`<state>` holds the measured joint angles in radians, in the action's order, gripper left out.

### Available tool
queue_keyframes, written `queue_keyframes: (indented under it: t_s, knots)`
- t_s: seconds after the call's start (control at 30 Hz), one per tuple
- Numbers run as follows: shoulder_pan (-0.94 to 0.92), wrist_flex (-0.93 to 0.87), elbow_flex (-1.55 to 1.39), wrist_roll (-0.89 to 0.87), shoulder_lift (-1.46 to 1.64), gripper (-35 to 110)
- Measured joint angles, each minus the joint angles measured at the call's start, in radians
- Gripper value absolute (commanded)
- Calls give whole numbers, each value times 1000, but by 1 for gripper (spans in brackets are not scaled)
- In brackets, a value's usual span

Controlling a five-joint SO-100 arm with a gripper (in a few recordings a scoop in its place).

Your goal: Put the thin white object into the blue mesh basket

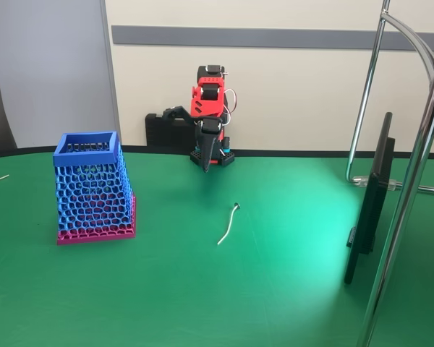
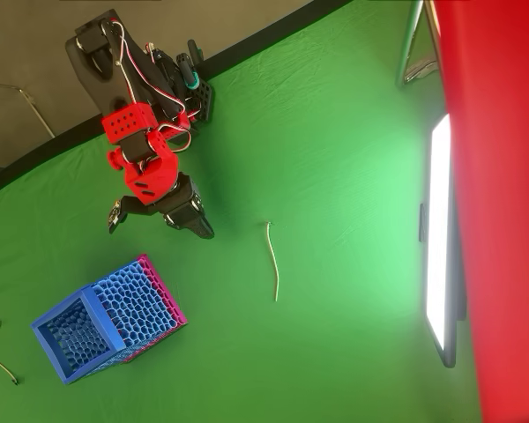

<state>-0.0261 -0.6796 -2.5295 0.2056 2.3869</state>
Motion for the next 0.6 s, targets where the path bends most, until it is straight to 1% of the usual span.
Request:
queue_keyframes:
  t_s: [0.23,0.43,0.6]
  knots:
    - [58,-20,170,166,-272,6]
    - [109,-155,354,327,-549,14]
    - [127,-264,479,420,-698,17]
